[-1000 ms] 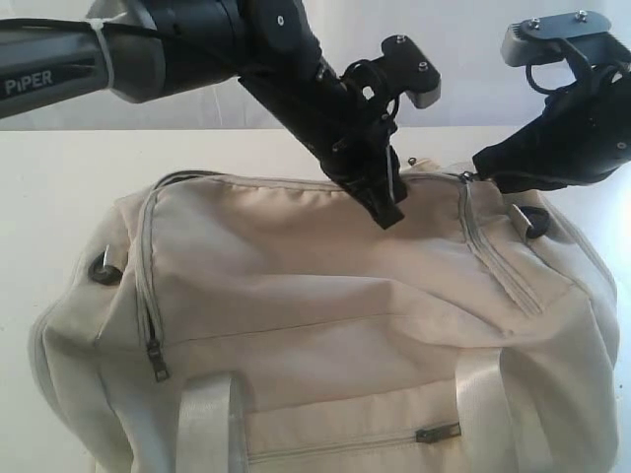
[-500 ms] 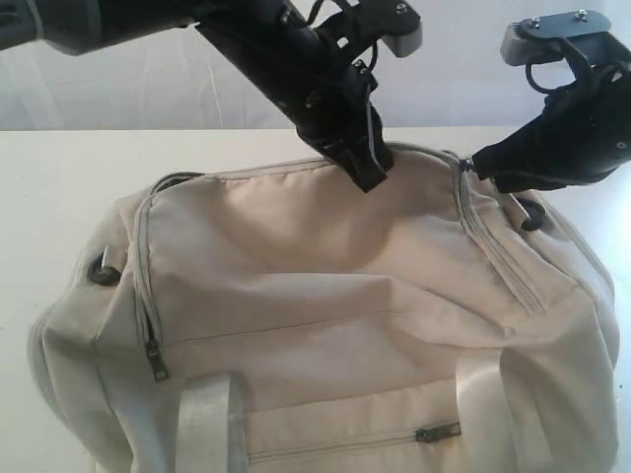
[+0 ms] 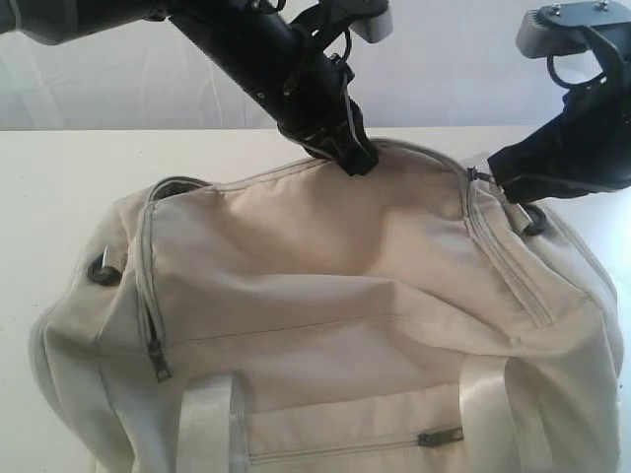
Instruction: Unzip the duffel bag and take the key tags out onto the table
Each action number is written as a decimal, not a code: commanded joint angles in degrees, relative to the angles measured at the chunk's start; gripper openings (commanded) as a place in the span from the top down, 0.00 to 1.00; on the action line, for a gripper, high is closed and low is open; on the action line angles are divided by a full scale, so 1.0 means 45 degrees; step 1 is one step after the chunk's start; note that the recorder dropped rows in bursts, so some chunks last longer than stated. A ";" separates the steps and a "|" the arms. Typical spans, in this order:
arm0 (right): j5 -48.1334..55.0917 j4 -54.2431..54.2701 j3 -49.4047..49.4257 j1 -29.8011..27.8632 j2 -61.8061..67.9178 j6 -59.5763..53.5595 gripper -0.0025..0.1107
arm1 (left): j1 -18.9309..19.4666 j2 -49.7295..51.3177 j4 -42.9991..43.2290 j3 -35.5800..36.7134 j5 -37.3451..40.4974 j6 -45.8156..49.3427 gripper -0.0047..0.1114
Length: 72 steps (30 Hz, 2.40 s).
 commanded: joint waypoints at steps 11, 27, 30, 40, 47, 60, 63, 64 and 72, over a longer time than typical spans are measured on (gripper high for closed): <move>0.0959 -0.0423 0.1928 -0.0126 -0.2466 -0.0054 0.98 | 0.0118 -0.0195 0.0061 -0.0033 0.0006 -0.0154 0.96; -0.3145 -0.0470 0.1650 -0.0126 -0.2222 0.0446 0.98 | 0.0255 -0.0195 -0.3042 -0.0033 0.0529 0.1127 0.96; -0.2977 -0.0470 0.0643 -0.0126 -0.1095 0.0446 0.98 | 0.0881 -0.0195 -0.3042 -0.0033 -0.0320 0.0085 0.96; 0.1034 -0.0338 -0.0224 -0.0126 -0.0648 0.0472 0.98 | 0.2047 -0.0172 -0.2802 -0.0033 0.0656 -0.0257 0.96; 0.2202 -0.0338 -0.0224 -0.0126 -0.1975 0.0472 0.98 | 0.2047 0.0269 -0.2804 -0.0033 0.1308 -0.0286 0.96; 0.2762 -0.0391 0.1710 -0.0126 -0.3625 0.0472 0.98 | 0.2047 0.0524 -0.2687 -0.0033 0.0869 -0.0505 0.96; 0.2823 -0.0445 0.2307 -0.0126 -0.4892 0.0708 0.98 | 0.2047 0.0524 -0.2687 -0.0033 0.0614 -0.0505 0.96; 0.2891 -0.0480 0.2400 -0.0126 -0.5095 0.0706 0.98 | 0.2047 0.0524 -0.2687 -0.0033 0.0578 -0.0505 0.96; 0.4251 -0.2115 0.3509 -0.0126 -0.7206 0.2102 0.98 | 0.2047 0.0524 -0.2665 -0.0033 0.0479 -0.0505 0.96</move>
